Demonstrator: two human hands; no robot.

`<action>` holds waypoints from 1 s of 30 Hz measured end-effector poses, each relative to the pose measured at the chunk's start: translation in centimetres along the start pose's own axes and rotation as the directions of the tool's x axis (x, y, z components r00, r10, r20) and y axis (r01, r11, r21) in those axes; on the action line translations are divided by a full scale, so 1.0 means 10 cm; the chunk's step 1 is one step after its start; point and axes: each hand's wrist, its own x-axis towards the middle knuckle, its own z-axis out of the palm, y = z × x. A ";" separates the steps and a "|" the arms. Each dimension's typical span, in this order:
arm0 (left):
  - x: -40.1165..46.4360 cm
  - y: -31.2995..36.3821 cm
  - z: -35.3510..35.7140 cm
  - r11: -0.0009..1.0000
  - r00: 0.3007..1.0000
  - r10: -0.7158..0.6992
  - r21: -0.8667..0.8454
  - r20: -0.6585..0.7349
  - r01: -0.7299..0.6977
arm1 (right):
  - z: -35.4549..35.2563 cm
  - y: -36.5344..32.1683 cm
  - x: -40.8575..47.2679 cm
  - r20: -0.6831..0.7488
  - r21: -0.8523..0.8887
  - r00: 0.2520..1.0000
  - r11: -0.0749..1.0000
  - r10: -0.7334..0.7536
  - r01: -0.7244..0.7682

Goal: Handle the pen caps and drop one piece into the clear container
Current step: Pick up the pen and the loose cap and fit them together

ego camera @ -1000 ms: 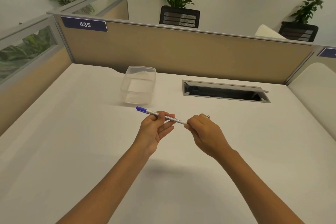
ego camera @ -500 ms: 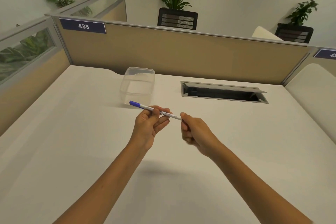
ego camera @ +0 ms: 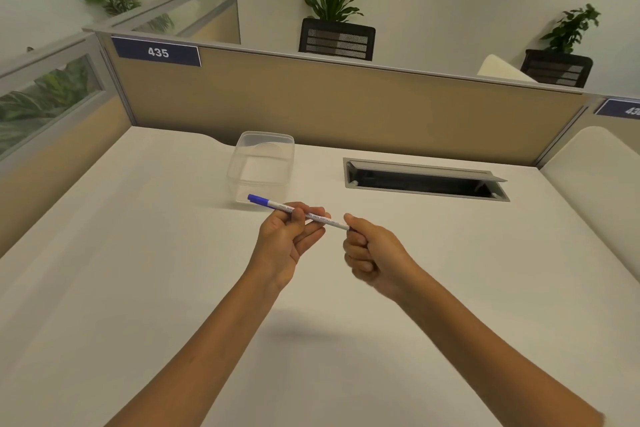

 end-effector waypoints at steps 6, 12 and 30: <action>-0.02 -0.02 -0.04 1.000 0.999 0.008 0.025 -0.045 -0.007 | -0.01 0.01 -0.02 -0.063 -0.480 0.987 0.871 -0.148 0.100; -0.02 -0.02 -0.09 0.999 0.995 -0.035 -0.018 -0.091 0.033 | -0.18 0.02 0.01 0.437 -0.894 0.673 -0.206 -0.596 0.398; -0.05 -0.06 -0.11 1.000 0.998 0.030 -0.003 -0.051 -0.030 | 0.11 0.10 -0.11 -0.080 -0.053 0.997 0.998 0.016 -0.020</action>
